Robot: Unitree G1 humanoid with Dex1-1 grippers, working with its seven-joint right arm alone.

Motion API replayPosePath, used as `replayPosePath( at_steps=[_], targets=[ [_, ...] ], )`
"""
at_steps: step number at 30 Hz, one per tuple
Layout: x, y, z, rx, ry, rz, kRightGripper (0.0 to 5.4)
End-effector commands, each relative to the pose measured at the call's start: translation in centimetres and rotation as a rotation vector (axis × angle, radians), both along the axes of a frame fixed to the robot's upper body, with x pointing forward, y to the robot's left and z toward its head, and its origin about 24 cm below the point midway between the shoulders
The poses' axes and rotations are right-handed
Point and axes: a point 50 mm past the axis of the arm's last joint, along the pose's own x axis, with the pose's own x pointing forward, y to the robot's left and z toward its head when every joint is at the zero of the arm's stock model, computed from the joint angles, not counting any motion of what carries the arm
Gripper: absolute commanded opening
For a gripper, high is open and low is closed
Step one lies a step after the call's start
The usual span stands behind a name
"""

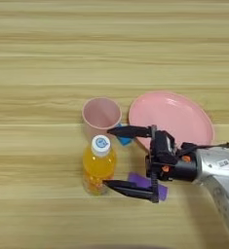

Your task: Move the objects on the table

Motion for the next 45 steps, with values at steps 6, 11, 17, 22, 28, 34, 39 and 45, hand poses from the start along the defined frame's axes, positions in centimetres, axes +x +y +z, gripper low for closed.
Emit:
replayPosePath(
  at_steps=[6, 11, 17, 22, 28, 34, 39, 45],
  targets=[
    [0.8, 1.3, 1.0, -0.003, -0.108, 0.004, 4.84],
    [0.9, 1.4, 0.8, -0.005, -0.111, -0.002, 4.22],
    [0.9, 1.4, 0.8, 0.000, -0.113, -0.011, 3.59],
    [1.0, 1.4, 0.9, 0.008, -0.113, -0.017, 3.47],
    [1.2, 1.3, 1.4, 0.031, -0.121, -0.027, 3.46],
    [1.5, 1.0, 2.3, 0.079, -0.136, -0.053, 3.46],
    [1.8, 0.4, 3.9, 0.145, -0.164, -0.083, 3.46],
    [2.6, -0.9, 6.3, 0.249, -0.206, -0.157, 3.46]
  ],
)
